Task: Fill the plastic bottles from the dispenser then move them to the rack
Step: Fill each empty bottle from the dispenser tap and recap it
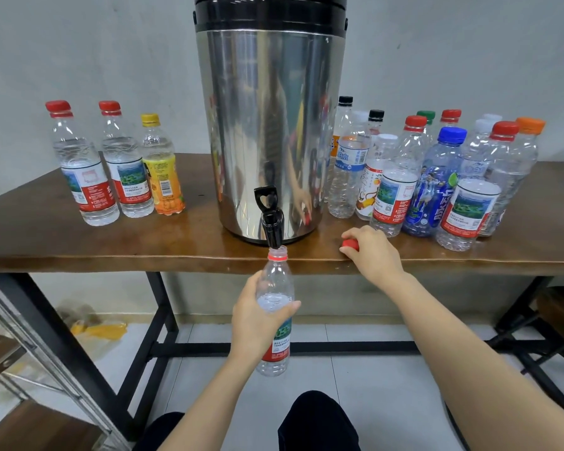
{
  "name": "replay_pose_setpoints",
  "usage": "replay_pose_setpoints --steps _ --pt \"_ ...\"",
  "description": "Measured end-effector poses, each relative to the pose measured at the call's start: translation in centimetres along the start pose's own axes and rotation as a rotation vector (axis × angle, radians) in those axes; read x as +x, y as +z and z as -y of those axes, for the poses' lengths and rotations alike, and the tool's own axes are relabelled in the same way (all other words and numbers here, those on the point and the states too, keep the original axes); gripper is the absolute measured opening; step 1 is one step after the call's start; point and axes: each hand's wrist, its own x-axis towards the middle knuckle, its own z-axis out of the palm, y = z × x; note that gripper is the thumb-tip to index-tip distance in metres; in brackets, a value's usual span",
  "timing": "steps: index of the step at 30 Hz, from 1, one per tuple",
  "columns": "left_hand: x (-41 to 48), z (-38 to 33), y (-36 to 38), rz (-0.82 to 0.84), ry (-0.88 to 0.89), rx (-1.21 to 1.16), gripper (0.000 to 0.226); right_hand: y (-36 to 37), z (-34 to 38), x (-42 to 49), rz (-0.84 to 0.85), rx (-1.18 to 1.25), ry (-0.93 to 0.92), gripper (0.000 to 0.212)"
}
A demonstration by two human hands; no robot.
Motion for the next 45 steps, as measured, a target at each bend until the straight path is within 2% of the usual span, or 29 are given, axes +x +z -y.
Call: replay_pose_setpoints --steps 5,13,18,25,31,40,45 --pt "0.3 0.2 0.3 -0.019 0.021 -0.012 0.074 0.0 0.9 -0.6 -0.117 0.033 -0.008 0.056" --pt "0.9 -0.1 1.0 -0.130 0.089 -0.004 0.068 -2.3 5.7 -1.8 -0.308 0.177 -0.289 0.046" --pt "0.9 -0.2 0.8 -0.146 0.192 0.113 0.091 -4.7 9.8 -2.3 -0.407 0.325 -0.476 0.035" --pt "1.7 -0.2 0.2 -0.098 0.252 0.189 0.085 -6.1 13.0 -2.0 -0.266 0.248 -0.599 0.034" --pt "2.3 0.1 -0.1 -0.109 0.260 0.225 0.079 -5.7 13.3 -1.4 -0.150 0.298 -0.571 0.025" --pt "2.7 0.7 0.1 -0.157 0.291 0.205 0.077 -4.4 13.4 -1.5 -0.185 0.375 -0.592 0.017" --pt "2.6 0.8 0.1 -0.171 0.296 0.199 0.076 -3.8 13.3 -1.6 -0.315 0.345 -0.565 0.015"
